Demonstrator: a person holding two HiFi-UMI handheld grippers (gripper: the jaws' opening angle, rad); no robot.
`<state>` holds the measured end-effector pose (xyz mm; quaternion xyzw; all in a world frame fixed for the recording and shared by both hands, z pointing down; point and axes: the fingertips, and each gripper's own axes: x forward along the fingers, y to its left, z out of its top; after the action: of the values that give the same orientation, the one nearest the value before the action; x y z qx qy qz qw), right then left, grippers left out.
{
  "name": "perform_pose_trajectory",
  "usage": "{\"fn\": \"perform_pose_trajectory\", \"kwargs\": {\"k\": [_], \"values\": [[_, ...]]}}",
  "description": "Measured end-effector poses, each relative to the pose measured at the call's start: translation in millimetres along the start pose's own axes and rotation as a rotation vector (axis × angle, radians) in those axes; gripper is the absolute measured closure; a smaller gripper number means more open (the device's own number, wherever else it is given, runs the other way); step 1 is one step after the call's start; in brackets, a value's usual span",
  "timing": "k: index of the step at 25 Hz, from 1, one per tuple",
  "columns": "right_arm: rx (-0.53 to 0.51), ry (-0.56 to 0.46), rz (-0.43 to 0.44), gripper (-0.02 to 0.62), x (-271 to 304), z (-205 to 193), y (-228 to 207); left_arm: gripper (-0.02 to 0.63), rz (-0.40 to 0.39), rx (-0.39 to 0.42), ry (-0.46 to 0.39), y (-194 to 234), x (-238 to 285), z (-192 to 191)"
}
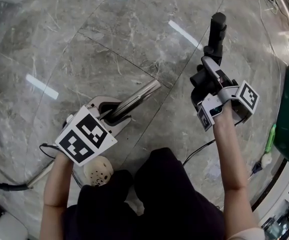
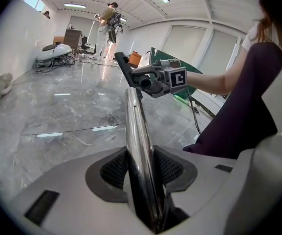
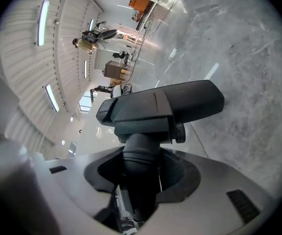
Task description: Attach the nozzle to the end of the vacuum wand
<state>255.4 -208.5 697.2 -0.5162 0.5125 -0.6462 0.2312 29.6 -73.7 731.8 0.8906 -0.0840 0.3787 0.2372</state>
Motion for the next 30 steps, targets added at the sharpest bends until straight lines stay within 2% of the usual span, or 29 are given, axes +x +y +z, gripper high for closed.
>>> {"fn": "perform_pose_trajectory", "kwargs": {"k": [8, 15, 19, 30], "values": [[0.096, -0.006, 0.166, 0.407, 19, -41, 16, 0.451, 0.032, 0.015, 0.003, 0, -13, 1], [0.026, 0.008, 0.234, 0.407, 28, -72, 29, 0.451, 0.038, 0.015, -0.004, -1, -18, 2], [0.068, 0.008, 0.303, 0.407, 30, -83, 36, 0.451, 0.044, 0.014, -0.01, 1, -24, 3], [0.126, 0.052, 0.305, 0.407, 31, -99, 39, 0.451, 0.045, 0.019, -0.015, 0, -27, 5]]}}
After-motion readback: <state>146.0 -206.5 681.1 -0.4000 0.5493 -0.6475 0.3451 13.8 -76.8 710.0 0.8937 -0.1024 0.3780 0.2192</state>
